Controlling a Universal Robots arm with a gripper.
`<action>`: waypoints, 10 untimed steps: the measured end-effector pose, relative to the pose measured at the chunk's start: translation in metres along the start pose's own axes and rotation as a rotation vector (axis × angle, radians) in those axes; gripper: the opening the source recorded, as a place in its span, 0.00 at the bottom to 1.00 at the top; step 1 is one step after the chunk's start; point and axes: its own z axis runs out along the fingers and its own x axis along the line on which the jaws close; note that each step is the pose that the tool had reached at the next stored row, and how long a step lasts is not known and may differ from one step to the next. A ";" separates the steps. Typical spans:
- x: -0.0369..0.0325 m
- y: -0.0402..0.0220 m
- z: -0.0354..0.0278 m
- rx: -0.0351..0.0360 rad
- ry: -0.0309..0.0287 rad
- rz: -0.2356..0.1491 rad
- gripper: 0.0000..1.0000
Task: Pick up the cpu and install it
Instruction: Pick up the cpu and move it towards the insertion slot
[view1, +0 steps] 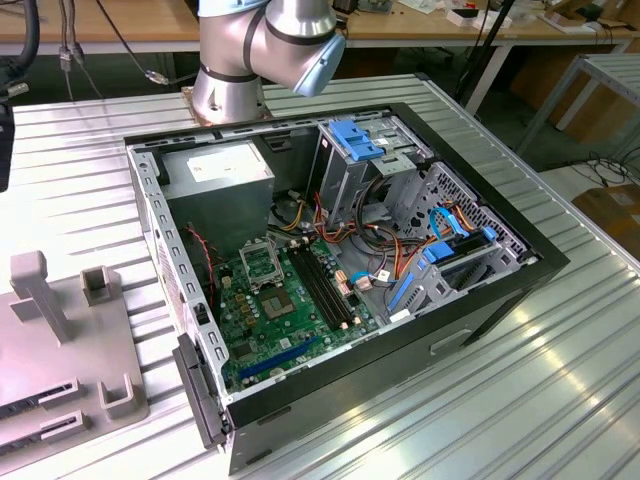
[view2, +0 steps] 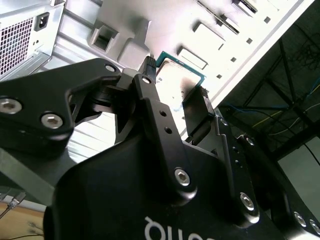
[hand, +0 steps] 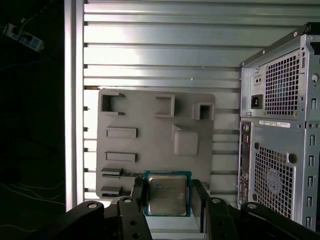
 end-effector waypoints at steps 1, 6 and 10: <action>-0.0008 0.0000 0.0000 0.0000 0.0000 0.000 0.47; -0.0059 -0.0001 -0.0001 -0.0001 -0.0001 0.000 0.47; -0.0085 -0.0001 -0.0002 0.0000 0.0000 0.000 0.47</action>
